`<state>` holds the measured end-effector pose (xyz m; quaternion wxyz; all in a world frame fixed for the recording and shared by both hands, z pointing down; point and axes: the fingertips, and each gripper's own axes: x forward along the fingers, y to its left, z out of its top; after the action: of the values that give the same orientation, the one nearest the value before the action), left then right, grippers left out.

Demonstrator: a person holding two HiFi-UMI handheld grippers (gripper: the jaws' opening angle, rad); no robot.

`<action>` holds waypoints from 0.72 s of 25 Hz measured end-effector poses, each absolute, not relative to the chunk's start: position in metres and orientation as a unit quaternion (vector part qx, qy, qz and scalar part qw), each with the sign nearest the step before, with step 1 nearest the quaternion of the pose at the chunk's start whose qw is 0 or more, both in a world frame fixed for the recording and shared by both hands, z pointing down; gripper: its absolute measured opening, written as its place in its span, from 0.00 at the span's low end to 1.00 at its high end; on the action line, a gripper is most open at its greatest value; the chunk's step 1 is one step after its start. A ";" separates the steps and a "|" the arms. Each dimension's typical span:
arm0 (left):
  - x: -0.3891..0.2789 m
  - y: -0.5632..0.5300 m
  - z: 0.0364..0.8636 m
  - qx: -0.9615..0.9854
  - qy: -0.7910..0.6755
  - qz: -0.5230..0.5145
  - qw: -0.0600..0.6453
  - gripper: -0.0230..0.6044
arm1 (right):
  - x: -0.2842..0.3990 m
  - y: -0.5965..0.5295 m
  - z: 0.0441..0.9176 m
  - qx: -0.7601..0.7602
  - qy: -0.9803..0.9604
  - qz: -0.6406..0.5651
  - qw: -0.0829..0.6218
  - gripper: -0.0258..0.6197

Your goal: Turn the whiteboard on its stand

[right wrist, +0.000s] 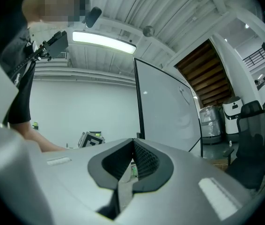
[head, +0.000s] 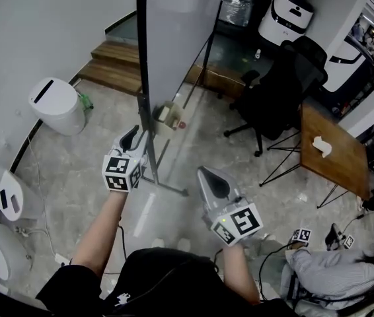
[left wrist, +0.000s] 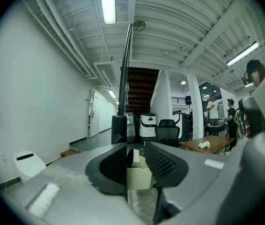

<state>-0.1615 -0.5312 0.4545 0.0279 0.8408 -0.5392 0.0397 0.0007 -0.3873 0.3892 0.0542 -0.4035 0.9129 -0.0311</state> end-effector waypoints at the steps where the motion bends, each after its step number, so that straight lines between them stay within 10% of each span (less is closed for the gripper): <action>1: -0.163 -0.537 0.456 0.838 -0.544 0.043 0.028 0.24 | 0.002 -0.389 0.390 -0.403 0.913 -0.032 0.054 0.05; 10: -0.170 -0.587 0.462 0.822 -0.565 0.070 0.018 0.50 | 0.020 -0.401 0.393 -0.408 0.911 -0.038 0.046 0.05; 18: -0.174 -0.619 0.456 0.818 -0.571 0.071 0.005 0.52 | 0.025 -0.402 0.399 -0.420 0.906 -0.040 0.043 0.05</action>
<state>-0.1737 -0.6194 0.4563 0.0050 0.8180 -0.5709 0.0706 0.0250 -0.4019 0.3985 0.0434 -0.4195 0.9058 -0.0400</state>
